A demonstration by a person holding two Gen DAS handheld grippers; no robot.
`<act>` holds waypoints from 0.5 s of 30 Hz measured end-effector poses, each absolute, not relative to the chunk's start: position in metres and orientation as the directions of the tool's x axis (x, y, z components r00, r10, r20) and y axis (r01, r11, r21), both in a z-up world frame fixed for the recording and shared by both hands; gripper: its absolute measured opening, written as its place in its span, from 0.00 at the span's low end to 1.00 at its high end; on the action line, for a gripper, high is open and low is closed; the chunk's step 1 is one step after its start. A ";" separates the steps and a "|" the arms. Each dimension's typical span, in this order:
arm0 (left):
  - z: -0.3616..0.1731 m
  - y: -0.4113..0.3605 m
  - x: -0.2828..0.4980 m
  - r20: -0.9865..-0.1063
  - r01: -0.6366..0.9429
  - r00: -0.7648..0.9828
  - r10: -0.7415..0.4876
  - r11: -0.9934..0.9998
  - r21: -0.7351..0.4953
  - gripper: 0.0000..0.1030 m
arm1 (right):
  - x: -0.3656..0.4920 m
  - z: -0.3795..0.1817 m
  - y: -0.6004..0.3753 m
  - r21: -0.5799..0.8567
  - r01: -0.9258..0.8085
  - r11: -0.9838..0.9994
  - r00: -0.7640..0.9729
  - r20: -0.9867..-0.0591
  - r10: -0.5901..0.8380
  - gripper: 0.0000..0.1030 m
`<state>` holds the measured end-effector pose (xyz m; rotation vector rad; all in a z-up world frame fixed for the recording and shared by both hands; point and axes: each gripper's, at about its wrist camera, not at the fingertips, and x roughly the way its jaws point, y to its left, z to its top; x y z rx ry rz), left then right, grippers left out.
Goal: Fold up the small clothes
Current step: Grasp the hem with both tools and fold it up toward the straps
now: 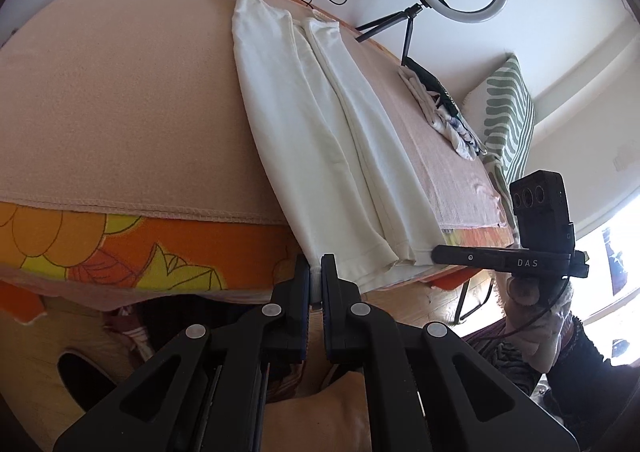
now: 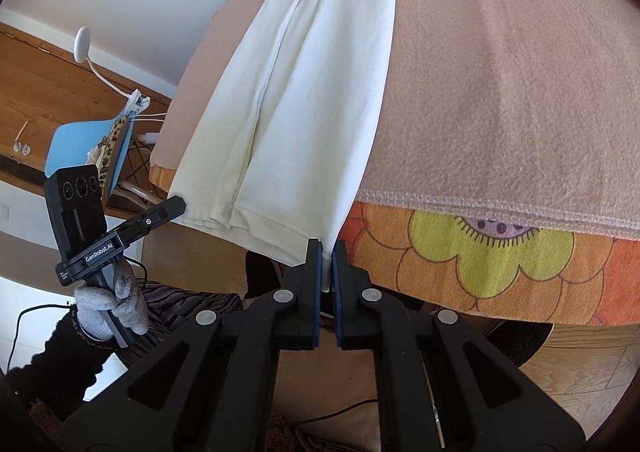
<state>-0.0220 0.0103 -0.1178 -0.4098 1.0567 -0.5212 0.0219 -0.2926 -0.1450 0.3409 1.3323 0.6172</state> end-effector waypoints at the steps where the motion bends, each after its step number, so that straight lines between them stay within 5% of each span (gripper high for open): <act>1: -0.118 0.010 -0.023 -0.710 0.202 0.386 -0.589 0.805 -0.558 0.04 | 0.021 -0.147 -0.293 0.575 -0.214 0.790 0.106 -0.790 0.604 0.06; 15: -0.075 0.012 0.020 -0.622 0.211 0.468 -0.627 0.763 -0.610 0.04 | 0.057 -0.116 -0.312 0.678 -0.169 0.715 0.181 -0.692 0.699 0.06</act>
